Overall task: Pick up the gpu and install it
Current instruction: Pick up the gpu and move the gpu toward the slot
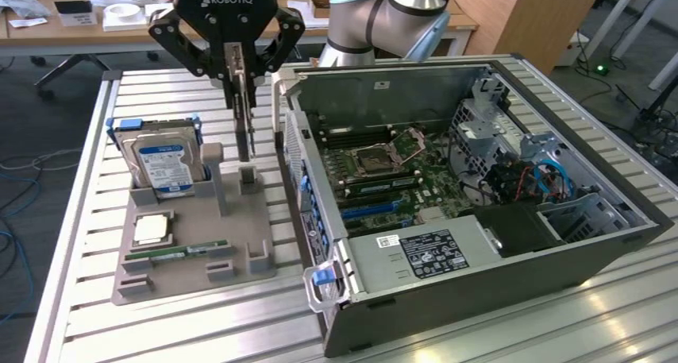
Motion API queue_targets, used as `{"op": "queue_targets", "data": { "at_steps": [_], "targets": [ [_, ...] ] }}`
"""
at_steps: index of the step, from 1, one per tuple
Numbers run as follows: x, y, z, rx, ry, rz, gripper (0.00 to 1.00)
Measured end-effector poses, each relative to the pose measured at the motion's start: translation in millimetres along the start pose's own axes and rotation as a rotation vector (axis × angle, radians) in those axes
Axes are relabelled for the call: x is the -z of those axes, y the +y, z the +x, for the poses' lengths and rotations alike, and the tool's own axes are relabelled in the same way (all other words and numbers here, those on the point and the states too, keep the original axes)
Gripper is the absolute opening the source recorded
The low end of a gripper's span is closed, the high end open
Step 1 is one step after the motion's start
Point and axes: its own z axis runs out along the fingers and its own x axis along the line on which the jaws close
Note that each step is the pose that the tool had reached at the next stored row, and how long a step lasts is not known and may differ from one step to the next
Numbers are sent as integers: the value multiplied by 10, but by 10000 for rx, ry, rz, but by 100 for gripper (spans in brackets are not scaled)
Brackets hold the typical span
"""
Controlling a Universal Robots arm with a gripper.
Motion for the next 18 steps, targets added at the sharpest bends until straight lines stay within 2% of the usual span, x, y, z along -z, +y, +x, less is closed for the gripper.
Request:
{"op": "queue_targets", "data": {
  "at_steps": [5, 18],
  "targets": [
    [-3, 6, -89, -1, 0, -2, 27],
    [-11, 26, -407, 0, -1, -3, 27]
  ]
}}
